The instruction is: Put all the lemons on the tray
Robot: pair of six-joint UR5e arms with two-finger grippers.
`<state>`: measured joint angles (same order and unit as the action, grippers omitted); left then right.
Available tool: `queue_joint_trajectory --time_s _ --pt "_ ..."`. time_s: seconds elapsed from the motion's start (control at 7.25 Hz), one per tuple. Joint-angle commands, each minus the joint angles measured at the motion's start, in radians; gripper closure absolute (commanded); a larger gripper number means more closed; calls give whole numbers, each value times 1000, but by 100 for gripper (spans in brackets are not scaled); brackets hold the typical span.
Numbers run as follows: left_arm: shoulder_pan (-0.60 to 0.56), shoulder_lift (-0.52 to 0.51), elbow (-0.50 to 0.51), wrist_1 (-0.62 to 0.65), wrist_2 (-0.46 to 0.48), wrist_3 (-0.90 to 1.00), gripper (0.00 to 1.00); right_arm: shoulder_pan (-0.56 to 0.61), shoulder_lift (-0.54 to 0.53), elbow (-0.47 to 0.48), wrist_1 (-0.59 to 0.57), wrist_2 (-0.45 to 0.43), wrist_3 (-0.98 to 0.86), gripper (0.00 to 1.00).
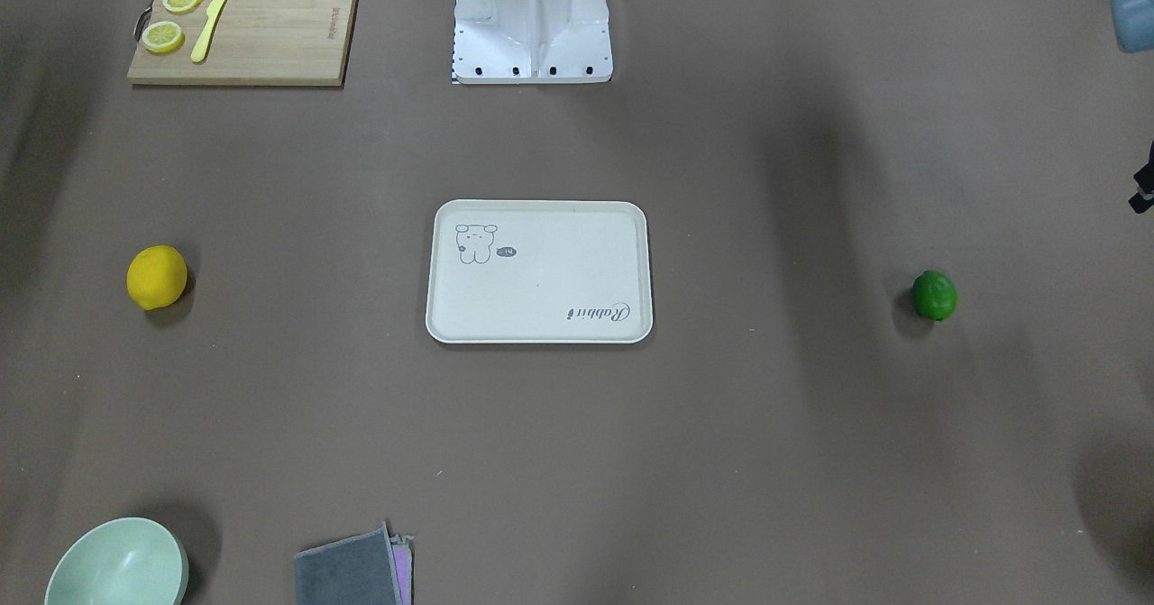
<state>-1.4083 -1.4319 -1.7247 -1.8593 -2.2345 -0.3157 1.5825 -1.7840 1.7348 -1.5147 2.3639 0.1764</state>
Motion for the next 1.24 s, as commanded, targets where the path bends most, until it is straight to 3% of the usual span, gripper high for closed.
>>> queue_joint_trajectory --time_s 0.0,0.41,1.1 --pt "-68 36 -6 40 -22 148 2 2 0 5 -1 -11 -6 0" --pt "-72 22 -12 68 -20 150 2 -51 20 17 -2 -2 12 1" --pt "-77 25 -3 66 -11 150 2 -319 237 12 -4 -11 288 0"
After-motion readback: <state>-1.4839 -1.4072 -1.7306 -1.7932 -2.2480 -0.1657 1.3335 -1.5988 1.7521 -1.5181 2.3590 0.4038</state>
